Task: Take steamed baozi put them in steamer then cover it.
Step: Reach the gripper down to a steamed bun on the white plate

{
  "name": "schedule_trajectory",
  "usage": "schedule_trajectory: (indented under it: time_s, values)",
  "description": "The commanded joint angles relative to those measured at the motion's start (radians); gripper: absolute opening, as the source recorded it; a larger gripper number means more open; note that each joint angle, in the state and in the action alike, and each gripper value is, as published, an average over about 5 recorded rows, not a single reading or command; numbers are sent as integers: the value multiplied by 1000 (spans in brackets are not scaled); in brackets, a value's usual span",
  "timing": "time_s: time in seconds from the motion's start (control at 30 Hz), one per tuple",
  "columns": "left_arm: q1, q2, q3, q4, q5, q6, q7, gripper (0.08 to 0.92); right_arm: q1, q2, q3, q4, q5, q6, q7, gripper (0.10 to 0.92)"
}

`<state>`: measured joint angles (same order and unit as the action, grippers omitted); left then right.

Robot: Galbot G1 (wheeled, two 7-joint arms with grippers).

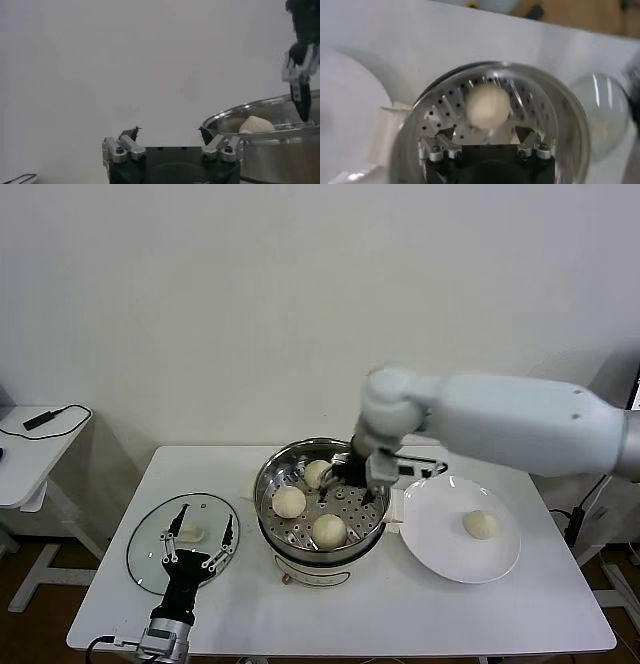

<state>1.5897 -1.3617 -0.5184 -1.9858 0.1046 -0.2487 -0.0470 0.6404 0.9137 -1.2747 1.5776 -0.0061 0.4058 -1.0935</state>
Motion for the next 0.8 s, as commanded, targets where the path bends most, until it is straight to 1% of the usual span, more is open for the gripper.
schedule_trajectory:
  time_s: [0.03, 0.2, 0.37, 0.63, 0.8]
  values:
    - [-3, 2, 5, 4, 1, 3, 0, 823, 7, -285, 59, -233, 384, -341, -89, 823]
    - [-4, 6, 9, 3, -1, 7, 2, 823, -64, -367, -11, -374, 364, -333, -87, 823]
    - [-3, 6, 12, 2, -2, 9, 2, 823, -209, -400, 4, -474, 278, -294, -59, 823]
    - [3, 6, 5, -6, -10, 15, 2, 823, -459, -351, 157, -584, 183, -272, -1, 823]
    - [6, 4, -1, -8, -11, 16, 1, 823, -523, -292, 205, -641, 152, -273, 36, 823]
